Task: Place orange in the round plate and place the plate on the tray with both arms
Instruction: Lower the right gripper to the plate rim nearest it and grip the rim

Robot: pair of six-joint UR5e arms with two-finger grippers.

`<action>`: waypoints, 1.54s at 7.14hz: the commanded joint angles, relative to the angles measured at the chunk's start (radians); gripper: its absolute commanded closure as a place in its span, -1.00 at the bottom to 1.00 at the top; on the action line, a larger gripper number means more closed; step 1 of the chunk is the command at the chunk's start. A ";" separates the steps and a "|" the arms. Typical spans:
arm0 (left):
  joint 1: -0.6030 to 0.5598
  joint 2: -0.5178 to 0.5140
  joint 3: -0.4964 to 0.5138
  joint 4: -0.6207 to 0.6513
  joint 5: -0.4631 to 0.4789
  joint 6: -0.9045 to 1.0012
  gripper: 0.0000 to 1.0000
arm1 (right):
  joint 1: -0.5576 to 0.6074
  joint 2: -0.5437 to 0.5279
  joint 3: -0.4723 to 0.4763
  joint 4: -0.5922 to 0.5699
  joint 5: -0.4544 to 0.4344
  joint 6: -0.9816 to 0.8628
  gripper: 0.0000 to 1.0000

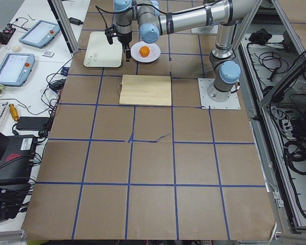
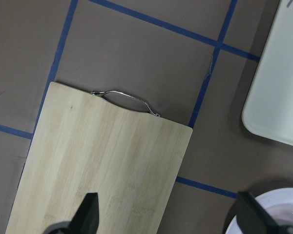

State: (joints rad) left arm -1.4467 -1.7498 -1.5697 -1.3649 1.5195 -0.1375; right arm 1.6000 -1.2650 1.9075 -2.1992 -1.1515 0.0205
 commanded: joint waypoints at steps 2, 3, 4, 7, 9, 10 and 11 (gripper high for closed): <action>-0.060 0.041 -0.050 -0.049 -0.005 0.232 -1.00 | 0.060 0.075 0.093 -0.218 0.078 0.137 -1.00; -0.060 0.064 -0.043 -0.087 0.004 0.233 -1.00 | 0.075 0.085 0.105 -0.261 0.078 0.150 -1.00; -0.060 0.084 -0.044 -0.145 0.004 0.234 -1.00 | 0.075 0.088 0.126 -0.269 0.075 0.148 -1.00; -0.060 0.130 -0.050 -0.149 0.059 0.185 -1.00 | 0.083 0.116 0.136 -0.304 0.078 0.156 -0.75; -0.058 0.138 -0.056 -0.149 0.045 0.184 -1.00 | 0.089 0.116 0.136 -0.304 0.078 0.162 -0.07; -0.058 0.139 -0.061 -0.151 0.048 0.183 -1.00 | 0.100 0.116 0.136 -0.304 0.078 0.164 0.36; -0.058 0.139 -0.065 -0.154 0.057 0.183 -1.00 | 0.109 0.116 0.134 -0.303 0.078 0.171 0.66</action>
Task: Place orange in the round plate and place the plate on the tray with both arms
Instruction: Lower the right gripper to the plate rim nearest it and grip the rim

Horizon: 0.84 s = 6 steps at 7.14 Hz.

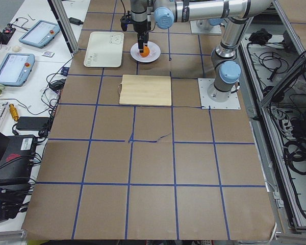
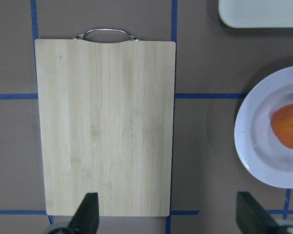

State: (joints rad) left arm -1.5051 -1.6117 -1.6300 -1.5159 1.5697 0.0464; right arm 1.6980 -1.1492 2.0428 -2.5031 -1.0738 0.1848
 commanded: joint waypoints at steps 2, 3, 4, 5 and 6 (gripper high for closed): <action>0.002 0.001 -0.005 -0.004 0.010 0.001 -1.00 | 0.011 -0.009 -0.032 0.022 -0.008 0.036 0.99; 0.000 0.001 -0.005 -0.013 0.010 0.001 -1.00 | 0.008 -0.015 -0.074 0.077 0.000 0.054 1.00; 0.003 0.000 -0.005 -0.015 0.010 0.001 -1.00 | -0.013 -0.021 -0.134 0.154 0.009 0.065 1.00; 0.003 0.000 -0.005 -0.015 0.010 0.001 -1.00 | -0.027 -0.027 -0.204 0.232 0.053 0.065 1.00; 0.003 -0.002 -0.005 -0.015 0.010 0.001 -1.00 | -0.052 -0.020 -0.277 0.284 0.054 0.065 1.00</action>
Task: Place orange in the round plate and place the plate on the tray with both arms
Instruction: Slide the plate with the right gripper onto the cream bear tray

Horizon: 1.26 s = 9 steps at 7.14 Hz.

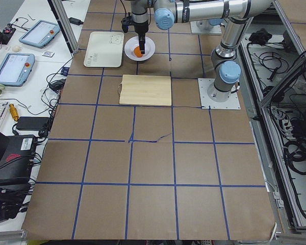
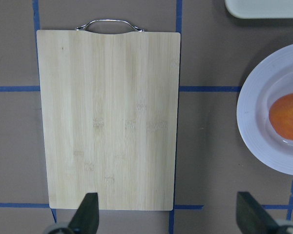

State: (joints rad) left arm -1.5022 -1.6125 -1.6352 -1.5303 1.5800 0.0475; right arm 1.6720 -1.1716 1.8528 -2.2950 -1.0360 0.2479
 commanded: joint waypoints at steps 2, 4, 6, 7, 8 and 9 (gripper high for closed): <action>0.000 0.002 0.000 -0.002 0.002 0.000 -1.00 | -0.043 0.082 -0.240 0.103 0.014 0.030 1.00; 0.000 0.000 0.000 -0.002 0.002 0.002 -1.00 | -0.044 0.293 -0.499 0.101 0.001 0.040 1.00; 0.000 0.000 0.000 -0.001 0.002 0.002 -1.00 | -0.044 0.412 -0.631 0.098 0.001 0.068 1.00; 0.000 0.000 -0.002 -0.002 0.002 0.002 -1.00 | -0.044 0.414 -0.630 0.095 -0.006 0.068 0.92; 0.000 0.000 -0.003 -0.001 0.002 0.002 -1.00 | -0.044 0.415 -0.629 0.098 -0.053 0.070 0.44; 0.000 0.000 -0.005 -0.002 0.002 0.003 -1.00 | -0.044 0.415 -0.629 0.098 -0.061 0.115 -0.39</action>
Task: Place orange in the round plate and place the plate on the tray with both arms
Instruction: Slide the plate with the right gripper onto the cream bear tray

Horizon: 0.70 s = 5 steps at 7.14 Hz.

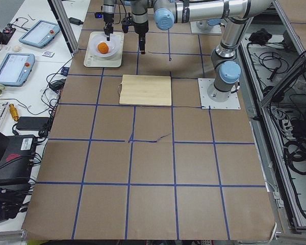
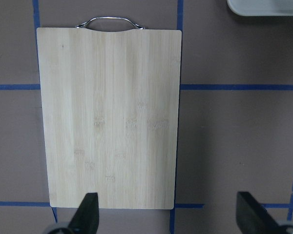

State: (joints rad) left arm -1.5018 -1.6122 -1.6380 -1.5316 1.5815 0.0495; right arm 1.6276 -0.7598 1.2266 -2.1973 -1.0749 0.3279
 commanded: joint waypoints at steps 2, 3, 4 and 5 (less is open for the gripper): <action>0.000 0.000 -0.002 0.001 0.000 0.001 -1.00 | -0.003 -0.004 -0.021 0.005 -0.061 0.059 -1.00; 0.000 0.000 -0.002 0.001 0.000 0.001 -1.00 | -0.005 -0.025 -0.033 0.008 -0.206 0.027 -1.00; 0.000 0.000 -0.003 0.001 0.000 0.001 -1.00 | -0.005 -0.050 -0.036 0.008 -0.253 -0.066 -1.00; 0.000 0.000 -0.002 0.001 0.000 0.001 -1.00 | -0.005 -0.094 -0.033 0.040 -0.351 -0.152 -1.00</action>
State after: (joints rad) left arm -1.5018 -1.6122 -1.6405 -1.5309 1.5815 0.0506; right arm 1.6234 -0.8090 1.1942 -2.1821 -1.3181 0.2754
